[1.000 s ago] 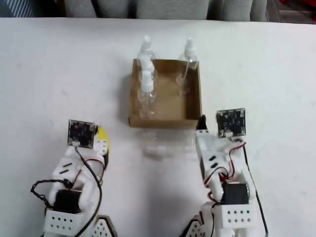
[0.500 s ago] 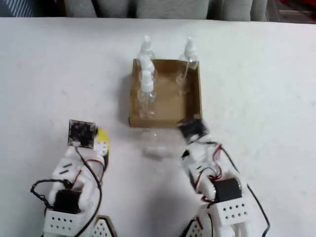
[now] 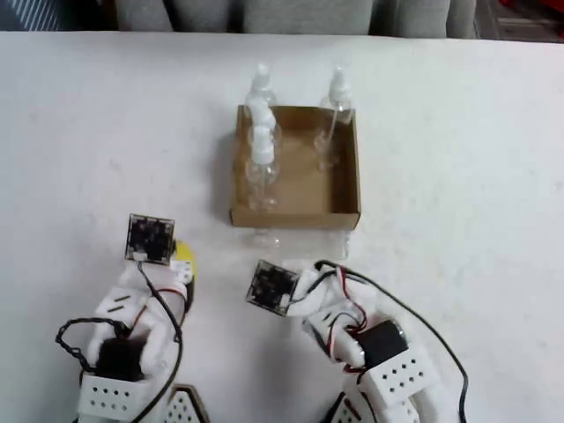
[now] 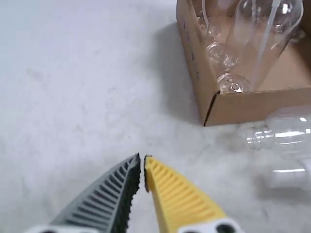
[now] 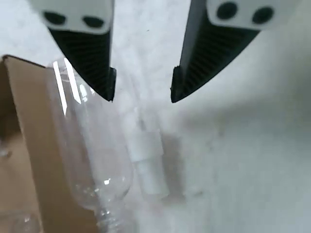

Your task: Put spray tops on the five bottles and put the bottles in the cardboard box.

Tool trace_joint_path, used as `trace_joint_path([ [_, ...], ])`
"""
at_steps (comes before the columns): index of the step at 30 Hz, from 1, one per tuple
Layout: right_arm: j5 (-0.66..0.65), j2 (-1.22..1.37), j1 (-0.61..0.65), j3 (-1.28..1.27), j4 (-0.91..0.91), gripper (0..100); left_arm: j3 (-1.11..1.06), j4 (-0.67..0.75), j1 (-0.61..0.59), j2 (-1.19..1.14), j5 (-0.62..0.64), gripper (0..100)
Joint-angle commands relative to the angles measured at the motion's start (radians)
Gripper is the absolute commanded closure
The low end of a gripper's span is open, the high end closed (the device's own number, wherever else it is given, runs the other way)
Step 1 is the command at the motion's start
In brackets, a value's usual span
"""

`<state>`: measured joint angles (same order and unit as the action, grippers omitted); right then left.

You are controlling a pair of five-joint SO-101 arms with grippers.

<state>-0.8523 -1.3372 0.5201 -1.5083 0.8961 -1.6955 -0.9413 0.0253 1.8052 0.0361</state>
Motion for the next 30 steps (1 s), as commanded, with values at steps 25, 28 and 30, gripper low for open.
trace_joint_path([
  [25, -0.021, 0.012, 0.11, -0.074, -0.177, 89.2, 0.003, 0.0, -0.008, 0.013, -0.011, 98],
  [28, -0.021, 0.012, 0.11, -0.089, -0.177, 89.2, 0.003, 0.0, -0.008, 0.013, -0.011, 98],
  [30, -0.023, 0.012, 0.107, -0.097, -0.186, 89.2, 0.003, 0.0, -0.008, 0.013, -0.011, 98],
])
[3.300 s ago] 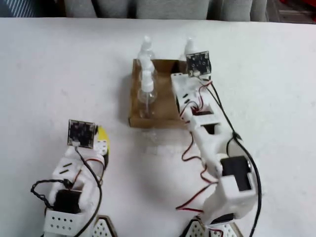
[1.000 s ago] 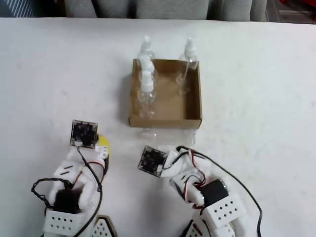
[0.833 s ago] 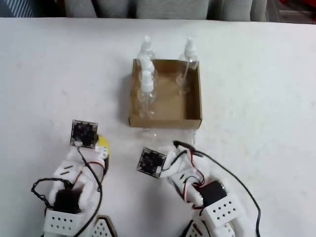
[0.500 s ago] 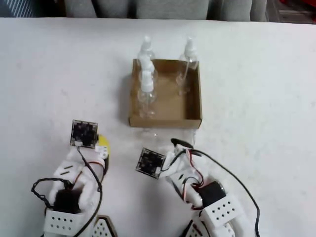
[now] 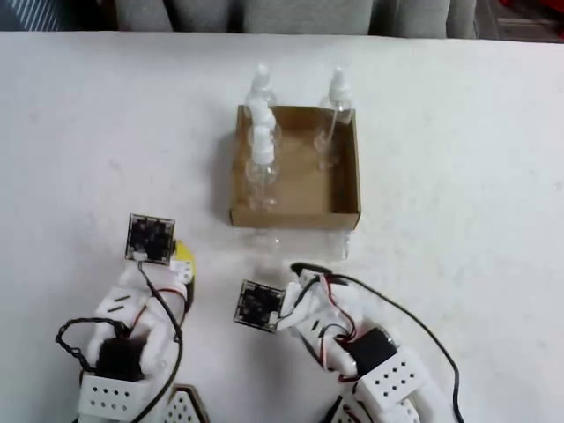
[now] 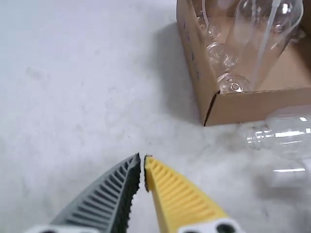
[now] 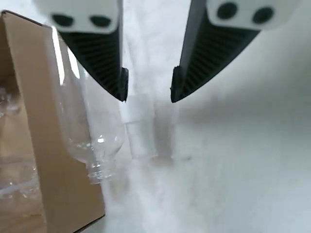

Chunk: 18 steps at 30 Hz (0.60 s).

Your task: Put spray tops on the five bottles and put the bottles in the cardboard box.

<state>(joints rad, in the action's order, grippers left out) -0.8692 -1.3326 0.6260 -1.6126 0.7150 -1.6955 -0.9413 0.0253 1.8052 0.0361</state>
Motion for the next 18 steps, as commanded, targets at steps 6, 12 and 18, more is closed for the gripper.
trace_joint_path([
  [6, -0.005, 0.007, -0.038, 0.005, -0.039, 89.7, 0.003, 0.0, -0.008, 0.013, -0.011, 98],
  [12, -0.002, 0.007, -0.054, 0.005, -0.039, 98.5, 0.003, 0.0, -0.008, 0.013, -0.011, 98],
  [18, 0.077, 0.007, -0.093, 0.009, -0.041, 98.2, 0.003, 0.0, -0.008, 0.013, -0.011, 98],
])
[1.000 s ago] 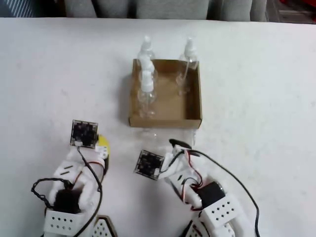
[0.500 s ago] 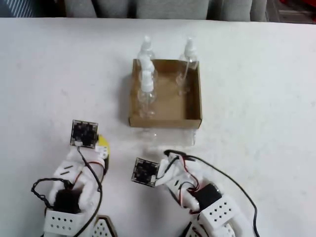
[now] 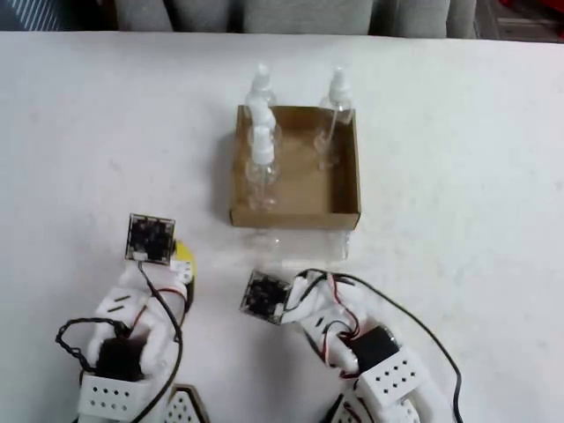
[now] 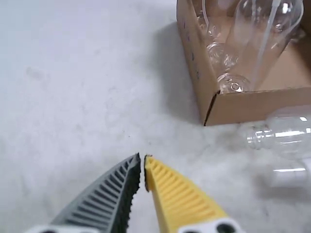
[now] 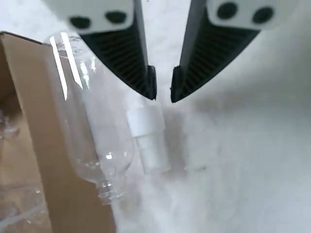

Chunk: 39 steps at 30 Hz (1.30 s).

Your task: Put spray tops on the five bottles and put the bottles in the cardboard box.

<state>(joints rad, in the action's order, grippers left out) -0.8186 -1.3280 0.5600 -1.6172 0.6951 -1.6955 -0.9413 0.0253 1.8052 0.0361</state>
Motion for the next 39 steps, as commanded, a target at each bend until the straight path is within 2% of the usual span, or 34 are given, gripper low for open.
trace_joint_path([
  [1, 0.026, 0.002, -0.033, 0.014, -0.021, 98.2, 0.003, 0.0, -0.008, 0.013, -0.011, 98],
  [7, 0.048, 0.05, -0.038, 0.012, -0.062, 98.2, 0.003, 0.002, -0.008, 0.013, -0.011, 98],
  [16, 0.064, 0.452, -0.073, 0.149, -0.217, 98.2, 0.003, 0.015, -0.008, 0.013, -0.011, 98],
  [20, 0.075, 0.539, -0.064, 0.18, -0.266, 98.2, 0.003, 0.014, -0.008, 0.013, -0.011, 98],
  [24, 0.141, 0.545, 0.025, 0.18, -0.306, 98.2, 0.003, 0.014, -0.008, 0.013, -0.011, 98],
  [28, 0.149, 0.549, 0.11, 0.183, -0.311, 98.2, 0.003, 0.014, -0.008, 0.013, -0.011, 98],
  [36, 0.153, 0.611, 0.162, 0.199, -0.374, 98.2, 0.003, 0.015, -0.008, 0.013, -0.011, 98],
  [39, 0.236, 0.664, 0.2, 0.232, -0.433, 98.2, 0.003, 0.029, -0.008, 0.013, -0.011, 98],
])
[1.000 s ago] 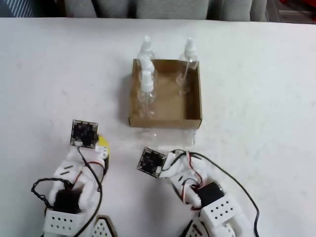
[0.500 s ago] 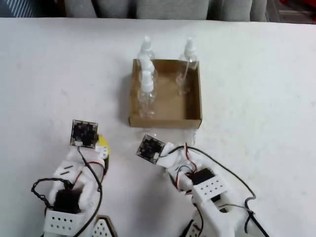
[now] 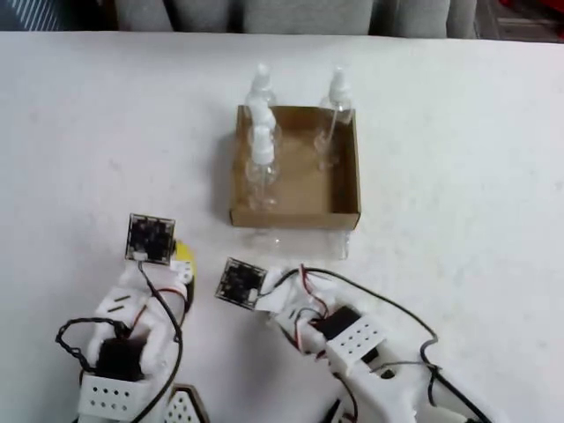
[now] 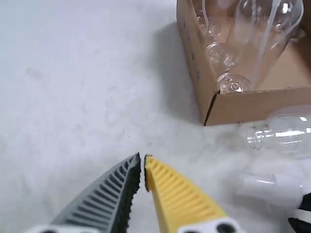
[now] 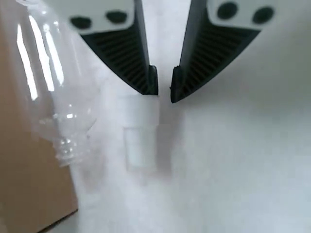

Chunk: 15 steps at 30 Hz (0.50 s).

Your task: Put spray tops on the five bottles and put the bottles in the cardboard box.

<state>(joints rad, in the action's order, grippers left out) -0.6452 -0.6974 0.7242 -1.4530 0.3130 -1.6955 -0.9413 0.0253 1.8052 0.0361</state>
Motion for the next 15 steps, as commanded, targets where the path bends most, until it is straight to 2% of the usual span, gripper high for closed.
trace_joint_path([
  [1, 0.08, 0.061, 0.051, 0.087, -0.065, 98.2, 0.003, 0.029, -0.008, 0.013, -0.011, 98],
  [6, 0.094, 0.292, 0.111, 0.229, -0.117, 98.2, 0.003, 0.029, -0.01, 0.013, -0.011, 98],
  [9, 0.094, 0.418, 0.119, 0.356, -0.056, 97.8, 0.003, 0.029, -0.039, 0.015, -0.006, 98],
  [11, 0.101, 0.458, 0.124, 0.425, -0.002, 97.8, 0.003, 0.032, -0.048, 0.015, -0.005, 98],
  [15, 0.201, 0.455, 0.193, 0.442, -0.012, 97.8, 0.003, 0.048, -0.051, 0.015, -0.002, 98],
])
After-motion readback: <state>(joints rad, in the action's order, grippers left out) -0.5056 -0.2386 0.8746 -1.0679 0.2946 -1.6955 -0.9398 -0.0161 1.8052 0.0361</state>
